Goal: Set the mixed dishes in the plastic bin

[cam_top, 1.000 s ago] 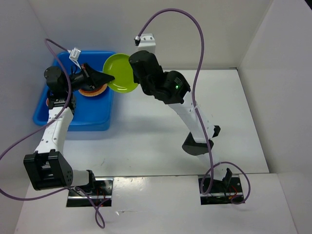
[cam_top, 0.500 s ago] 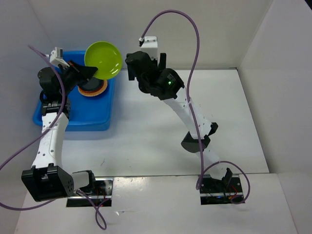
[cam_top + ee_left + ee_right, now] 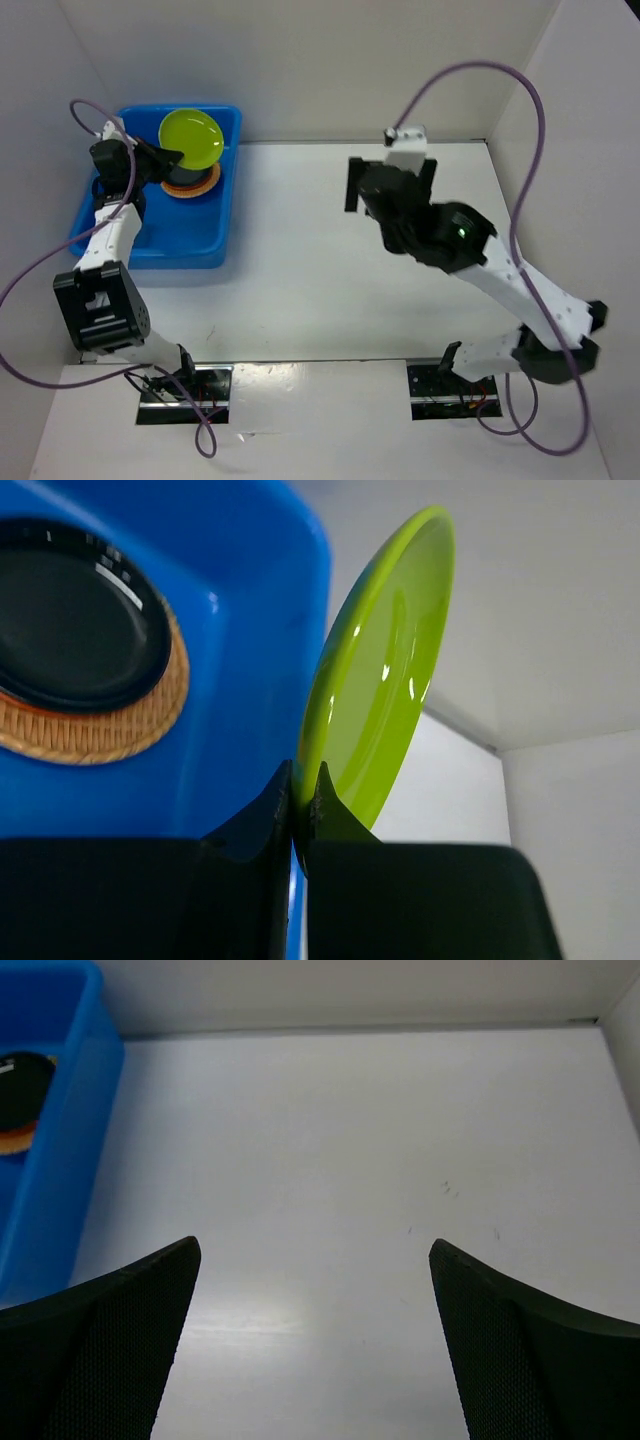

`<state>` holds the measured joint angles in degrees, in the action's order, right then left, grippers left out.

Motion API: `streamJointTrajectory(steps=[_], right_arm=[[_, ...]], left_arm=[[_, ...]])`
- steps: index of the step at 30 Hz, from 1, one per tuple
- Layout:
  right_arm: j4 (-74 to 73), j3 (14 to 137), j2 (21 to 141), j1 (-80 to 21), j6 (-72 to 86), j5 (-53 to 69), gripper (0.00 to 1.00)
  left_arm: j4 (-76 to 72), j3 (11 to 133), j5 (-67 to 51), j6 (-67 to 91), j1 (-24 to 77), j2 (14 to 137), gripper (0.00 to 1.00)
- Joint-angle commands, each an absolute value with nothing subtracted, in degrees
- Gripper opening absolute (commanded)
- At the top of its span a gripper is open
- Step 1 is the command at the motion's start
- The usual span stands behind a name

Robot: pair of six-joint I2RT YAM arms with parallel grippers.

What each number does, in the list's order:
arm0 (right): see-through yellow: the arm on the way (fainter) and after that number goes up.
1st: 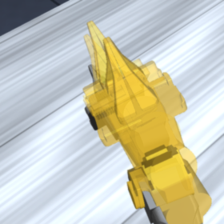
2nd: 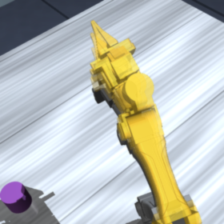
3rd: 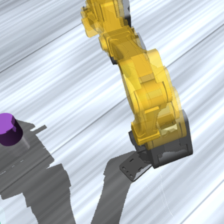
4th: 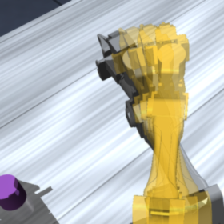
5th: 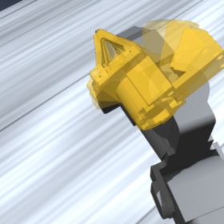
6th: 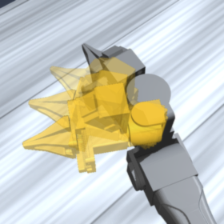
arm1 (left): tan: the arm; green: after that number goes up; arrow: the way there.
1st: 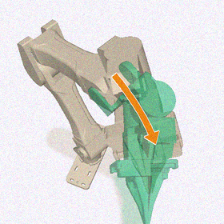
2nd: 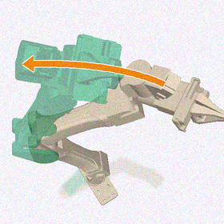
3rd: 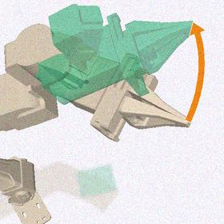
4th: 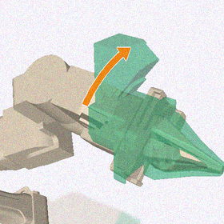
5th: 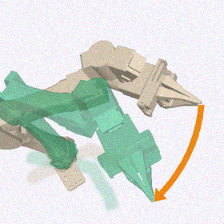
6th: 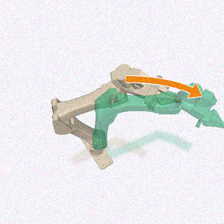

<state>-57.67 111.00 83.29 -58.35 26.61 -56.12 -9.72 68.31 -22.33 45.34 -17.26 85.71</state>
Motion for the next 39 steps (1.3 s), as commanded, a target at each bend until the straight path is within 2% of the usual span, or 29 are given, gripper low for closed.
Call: streamJointTrajectory(steps=[1,2,5,12,16,19,29,36,39], right_arm=[[-32.3,86.5,69.1,-57.7,25.0,-49.2,1.00],[-25.7,78.9,65.9,-57.0,25.7,-49.2,1.00],[-19.6,71.0,58.4,-55.1,25.7,-47.0,1.00],[-13.7,61.4,57.1,-51.3,25.1,-42.8,1.00],[-13.2,59.5,57.7,-50.7,26.8,-42.8,1.00],[-12.7,58.3,57.7,-50.1,27.4,-43.3,1.00],[-7.8,53.4,59.2,-46.5,29.1,-41.3,1.00],[-5.6,54.7,64.0,-46.5,27.9,-39.8,1.00],[-6.2,56.1,65.6,-46.5,28.6,-39.3,1.00]], left_arm=[[-16.4,71.4,-27.6,47.2,-17.3,90.2,0.00],[-16.4,72.2,-28.3,47.2,-17.3,91.4,0.00],[-16.4,74.2,-30.2,47.2,-17.8,94.4,0.00],[-13.5,77.8,-29.0,47.2,-17.8,101.3,0.00],[-13.4,76.3,-18.5,49.4,-17.8,102.6,0.00],[-14.2,76.3,-14.9,50.7,-17.8,104.4,0.00],[-16.8,76.7,-7.9,53.4,-17.8,111.9,0.00],[-15.6,78.0,-2.6,54.6,-17.8,115.6,0.00],[-14.0,80.1,-2.1,54.6,-17.8,117.6,0.09]])
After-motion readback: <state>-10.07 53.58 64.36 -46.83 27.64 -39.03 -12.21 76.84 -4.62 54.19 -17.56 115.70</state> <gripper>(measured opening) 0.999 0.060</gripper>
